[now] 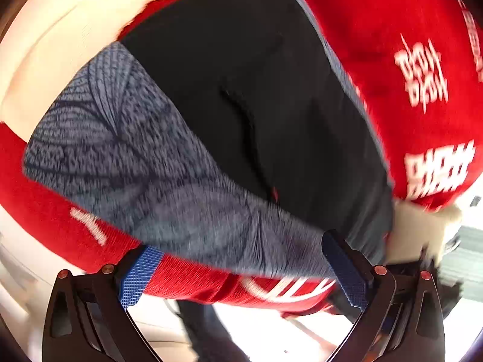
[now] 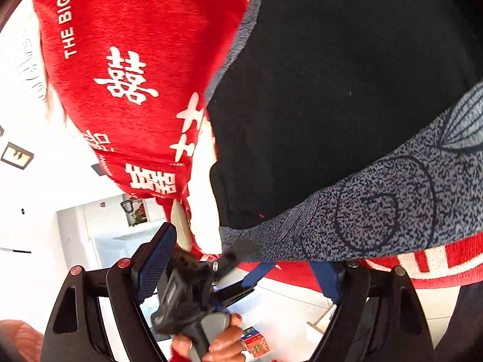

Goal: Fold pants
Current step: 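Grasp the patterned waistband edge with the left gripper while the right gripper grasps it too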

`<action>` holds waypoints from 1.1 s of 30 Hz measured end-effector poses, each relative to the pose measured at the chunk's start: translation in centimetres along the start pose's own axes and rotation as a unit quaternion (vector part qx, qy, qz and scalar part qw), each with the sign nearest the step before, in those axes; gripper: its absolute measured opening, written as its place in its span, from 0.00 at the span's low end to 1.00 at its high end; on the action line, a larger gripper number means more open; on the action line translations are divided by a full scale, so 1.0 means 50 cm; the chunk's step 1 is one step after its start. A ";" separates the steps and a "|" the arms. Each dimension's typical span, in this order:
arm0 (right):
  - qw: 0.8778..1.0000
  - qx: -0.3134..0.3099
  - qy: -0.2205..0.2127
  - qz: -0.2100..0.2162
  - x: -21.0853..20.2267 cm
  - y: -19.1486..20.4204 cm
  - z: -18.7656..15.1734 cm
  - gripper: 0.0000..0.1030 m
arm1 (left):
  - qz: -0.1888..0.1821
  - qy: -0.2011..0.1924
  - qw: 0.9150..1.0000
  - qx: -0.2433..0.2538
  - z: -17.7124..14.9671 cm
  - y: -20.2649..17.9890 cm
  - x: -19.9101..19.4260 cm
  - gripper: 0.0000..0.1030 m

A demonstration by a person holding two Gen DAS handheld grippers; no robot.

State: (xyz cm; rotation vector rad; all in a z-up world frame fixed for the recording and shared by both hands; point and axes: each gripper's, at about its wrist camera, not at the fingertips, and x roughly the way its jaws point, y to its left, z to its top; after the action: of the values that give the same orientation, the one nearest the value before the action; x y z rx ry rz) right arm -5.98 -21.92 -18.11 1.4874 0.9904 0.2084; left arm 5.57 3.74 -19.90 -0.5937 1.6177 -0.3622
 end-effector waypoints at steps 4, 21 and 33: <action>1.000 -0.004 0.005 -0.001 -0.007 -0.012 -0.004 0.84 | -0.004 -0.016 1.000 -0.001 0.026 -0.002 -0.001 0.47; 0.975 0.152 -0.164 -0.005 -0.202 -0.214 -0.024 0.27 | 0.015 0.045 0.991 0.128 0.050 -0.064 -0.023 0.34; 0.973 -0.006 -0.179 -0.149 -0.254 0.028 0.015 0.06 | 0.001 0.016 0.983 0.184 0.113 -0.164 -0.101 0.34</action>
State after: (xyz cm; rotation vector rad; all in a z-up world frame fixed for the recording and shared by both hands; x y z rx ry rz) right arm -12.64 -30.77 -11.71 1.2883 0.8998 -0.2621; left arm 12.78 0.55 -12.00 -0.3053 1.5311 -0.6551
